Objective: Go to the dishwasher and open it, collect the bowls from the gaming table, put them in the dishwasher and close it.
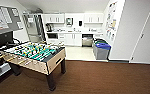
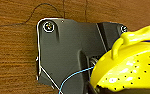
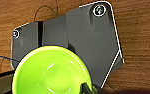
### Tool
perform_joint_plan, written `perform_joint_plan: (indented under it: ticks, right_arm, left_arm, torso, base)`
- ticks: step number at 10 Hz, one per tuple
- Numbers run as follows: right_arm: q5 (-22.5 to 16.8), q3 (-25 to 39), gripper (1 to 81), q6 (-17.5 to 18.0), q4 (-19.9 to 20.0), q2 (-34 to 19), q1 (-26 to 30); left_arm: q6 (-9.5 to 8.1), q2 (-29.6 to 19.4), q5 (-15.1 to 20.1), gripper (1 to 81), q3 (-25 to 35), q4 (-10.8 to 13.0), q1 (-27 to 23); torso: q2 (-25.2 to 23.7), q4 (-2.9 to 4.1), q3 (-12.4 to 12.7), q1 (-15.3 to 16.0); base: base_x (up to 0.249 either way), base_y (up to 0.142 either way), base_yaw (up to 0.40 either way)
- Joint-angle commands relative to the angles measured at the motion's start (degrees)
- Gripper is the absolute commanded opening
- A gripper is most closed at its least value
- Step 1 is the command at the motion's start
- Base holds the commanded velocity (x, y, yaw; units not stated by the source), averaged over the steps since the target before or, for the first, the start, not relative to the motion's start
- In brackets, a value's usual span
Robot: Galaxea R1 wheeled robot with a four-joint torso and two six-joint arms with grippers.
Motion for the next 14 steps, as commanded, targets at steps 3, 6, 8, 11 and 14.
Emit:
perform_joint_plan:
  ticks: [3,6,8,11,14]
  right_arm:
    - [-2.3,0.0,1.0,-0.1,-0.6,-0.8,2.7]
    - [-2.3,0.0,1.0,-0.1,-0.6,-0.8,2.8]
    - [-2.3,0.0,1.0,-0.1,-0.6,-0.8,2.7]
    - [-2.3,0.0,1.0,-0.1,-0.6,-0.9,2.4]
    - [-2.3,0.0,1.0,-0.1,-0.6,-0.9,2.4]
  left_arm:
    - [0.12,-1.5,2.1,1.0,0.3,0.8,-2.0]
    - [0.12,-1.4,2.1,1.0,0.3,0.8,-2.1]
    - [0.12,-1.3,2.1,1.0,0.3,0.8,-2.1]
    - [0.12,-1.3,2.0,1.0,0.3,0.8,-2.0]
    - [0.12,-1.3,2.0,1.0,0.3,0.8,-2.0]
  torso:
    - [0.0,0.0,0.0,0.0]
    - [0.0,0.0,0.0,0.0]
    - [0.0,0.0,0.0,0.0]
    - [0.0,0.0,0.0,0.0]
    - [0.0,0.0,0.0,0.0]
  base:
    - [0.112,0.0,0.0]
    - [0.113,0.0,0.0]
    - [0.125,0.0,0.0]
    - [0.135,0.0,0.0]
    - [0.137,0.0,0.0]
